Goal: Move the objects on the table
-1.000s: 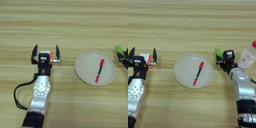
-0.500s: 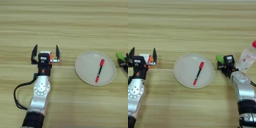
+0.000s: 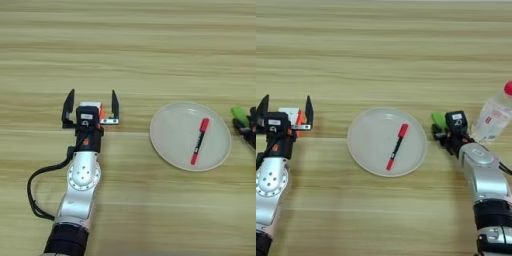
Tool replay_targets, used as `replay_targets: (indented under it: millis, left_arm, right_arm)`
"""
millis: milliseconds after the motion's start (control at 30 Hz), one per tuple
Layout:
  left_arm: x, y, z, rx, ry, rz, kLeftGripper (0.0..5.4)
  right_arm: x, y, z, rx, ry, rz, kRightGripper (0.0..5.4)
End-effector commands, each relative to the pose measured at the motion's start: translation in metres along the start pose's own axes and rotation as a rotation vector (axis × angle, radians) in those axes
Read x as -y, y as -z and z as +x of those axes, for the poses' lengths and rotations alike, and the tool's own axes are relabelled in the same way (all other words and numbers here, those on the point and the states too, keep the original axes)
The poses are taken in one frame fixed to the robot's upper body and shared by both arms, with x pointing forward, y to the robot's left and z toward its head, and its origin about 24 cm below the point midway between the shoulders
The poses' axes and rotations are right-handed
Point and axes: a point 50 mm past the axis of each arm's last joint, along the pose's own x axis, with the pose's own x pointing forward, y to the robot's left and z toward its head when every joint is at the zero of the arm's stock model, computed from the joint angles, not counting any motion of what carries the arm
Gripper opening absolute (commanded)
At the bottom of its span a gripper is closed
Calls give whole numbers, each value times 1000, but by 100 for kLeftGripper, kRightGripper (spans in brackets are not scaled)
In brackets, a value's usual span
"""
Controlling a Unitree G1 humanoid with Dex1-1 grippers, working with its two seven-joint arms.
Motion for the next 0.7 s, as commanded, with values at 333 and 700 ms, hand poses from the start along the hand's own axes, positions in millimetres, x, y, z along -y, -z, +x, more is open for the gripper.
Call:
replay_targets:
  millis: [333, 700]
  left_arm:
    - [-1, 1, -1, -11, 5, 18, 540]
    - [-1, 2, -1, -15, 11, 18, 540]
  right_arm:
    - [-7, -20, -4, 135, -8, -11, 356]
    - [-18, -25, 3, 242, -65, -6, 489]
